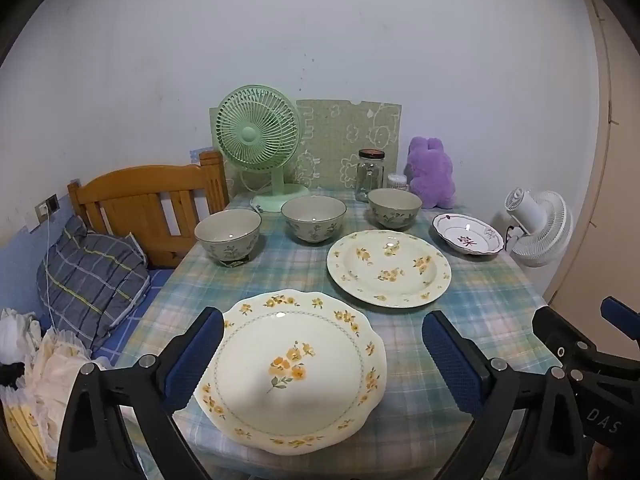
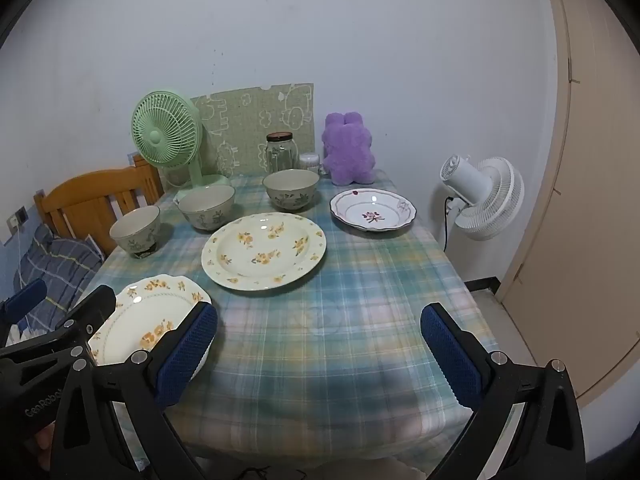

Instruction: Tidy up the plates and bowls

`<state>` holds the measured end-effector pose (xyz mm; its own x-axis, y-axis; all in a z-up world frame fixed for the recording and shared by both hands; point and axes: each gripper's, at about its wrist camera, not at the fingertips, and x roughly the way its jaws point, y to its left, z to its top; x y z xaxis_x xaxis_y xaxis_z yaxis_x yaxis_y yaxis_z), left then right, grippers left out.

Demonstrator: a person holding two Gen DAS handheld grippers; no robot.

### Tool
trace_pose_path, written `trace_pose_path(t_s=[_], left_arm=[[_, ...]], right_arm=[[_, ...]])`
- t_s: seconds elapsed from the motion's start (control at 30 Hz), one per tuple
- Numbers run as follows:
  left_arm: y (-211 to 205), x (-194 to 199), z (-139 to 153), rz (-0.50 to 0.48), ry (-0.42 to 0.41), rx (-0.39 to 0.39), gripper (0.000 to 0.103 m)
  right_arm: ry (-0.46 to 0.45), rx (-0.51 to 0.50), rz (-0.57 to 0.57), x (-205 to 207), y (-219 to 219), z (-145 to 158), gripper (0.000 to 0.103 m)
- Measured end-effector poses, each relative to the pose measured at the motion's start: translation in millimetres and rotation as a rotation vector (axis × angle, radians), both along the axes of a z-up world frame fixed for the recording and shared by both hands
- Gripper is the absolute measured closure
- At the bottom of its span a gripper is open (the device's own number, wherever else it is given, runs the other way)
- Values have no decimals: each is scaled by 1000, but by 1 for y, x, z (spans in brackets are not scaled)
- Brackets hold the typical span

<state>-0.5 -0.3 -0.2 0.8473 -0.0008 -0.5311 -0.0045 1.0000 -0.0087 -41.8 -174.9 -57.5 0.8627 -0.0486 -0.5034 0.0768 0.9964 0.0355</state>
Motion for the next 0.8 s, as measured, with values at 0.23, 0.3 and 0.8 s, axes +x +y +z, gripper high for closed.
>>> trace_pose_path(t_s=[0.23,0.3,0.8], left_arm=[[-3,2,0,2,5,-2,4],[-4,3,-1,1,5,-3,4],[-5,3,-2,-3,-3,-6,5]], right_arm=[[-1,-1,-1,1,-1,2,0],[-1,1,-4,2,-2,3,0],[-3,5,-2,3,-5,2,0]])
